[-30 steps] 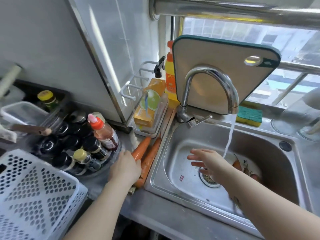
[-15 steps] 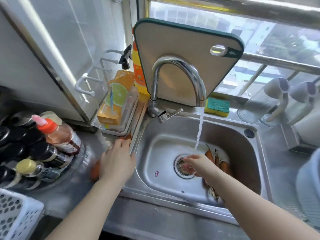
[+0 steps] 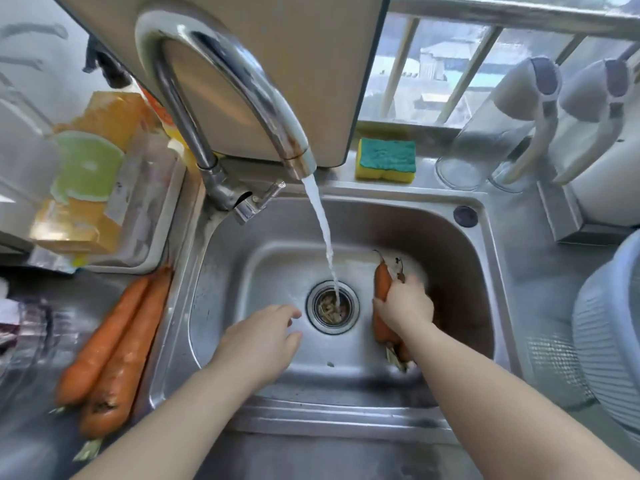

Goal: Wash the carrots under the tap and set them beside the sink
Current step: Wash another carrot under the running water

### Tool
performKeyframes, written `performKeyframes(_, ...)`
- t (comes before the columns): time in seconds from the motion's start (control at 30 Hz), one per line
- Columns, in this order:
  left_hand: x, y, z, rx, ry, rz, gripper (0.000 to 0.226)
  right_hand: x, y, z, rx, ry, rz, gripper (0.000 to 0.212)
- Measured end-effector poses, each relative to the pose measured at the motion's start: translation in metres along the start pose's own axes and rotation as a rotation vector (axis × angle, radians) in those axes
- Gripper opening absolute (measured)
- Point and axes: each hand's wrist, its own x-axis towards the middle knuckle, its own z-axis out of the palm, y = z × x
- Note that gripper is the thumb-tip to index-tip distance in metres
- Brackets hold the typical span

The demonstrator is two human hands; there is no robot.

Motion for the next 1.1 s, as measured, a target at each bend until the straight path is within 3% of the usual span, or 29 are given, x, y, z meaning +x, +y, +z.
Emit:
performKeyframes(0.23, 0.011, 0.003, 0.000, -0.059, 0.039, -0.007, 0.036, 0.030, -0.005, 0.027, -0.154, 0.091, 0.063, 0.061)
performKeyframes(0.37, 0.011, 0.006, -0.003, -0.055, 0.073, -0.016, 0.035, 0.030, -0.008, 0.027, -0.123, 0.072, 0.081, 0.057)
performKeyframes(0.47, 0.010, 0.010, -0.004, -0.059, 0.101, -0.025, 0.034, 0.021, -0.013, 0.027, -0.012, 0.074, 0.016, 0.037)
performKeyframes(0.57, 0.014, 0.008, 0.001, -0.139, 0.058, -0.077, 0.032, 0.006, -0.008, 0.015, 0.336, 0.034, -0.106, 0.030)
performKeyframes(0.7, 0.025, 0.013, 0.006, -0.628, 0.027, -0.200, 0.032, -0.024, 0.001, -0.021, 0.564, -0.145, -0.312, 0.046)
performKeyframes(0.8, 0.026, 0.039, 0.002, -1.137, -0.058, -0.224, 0.038, -0.056, -0.006, -0.052, 0.693, -0.282, -0.446, 0.036)
performKeyframes(0.87, 0.028, 0.054, 0.002, -1.340, -0.080, -0.170, 0.024, -0.075, -0.012, -0.070, 0.726, -0.326, -0.504, 0.024)
performKeyframes(1.0, 0.037, 0.076, 0.005, -1.514, 0.127, -0.206, 0.021, -0.099, -0.020, -0.092, 0.725, -0.284, -0.473, 0.015)
performKeyframes(1.1, 0.043, 0.088, -0.007, -1.691, 0.285, -0.332, 0.029, -0.107, -0.019, -0.097, 0.596, -0.242, -0.456, 0.040)
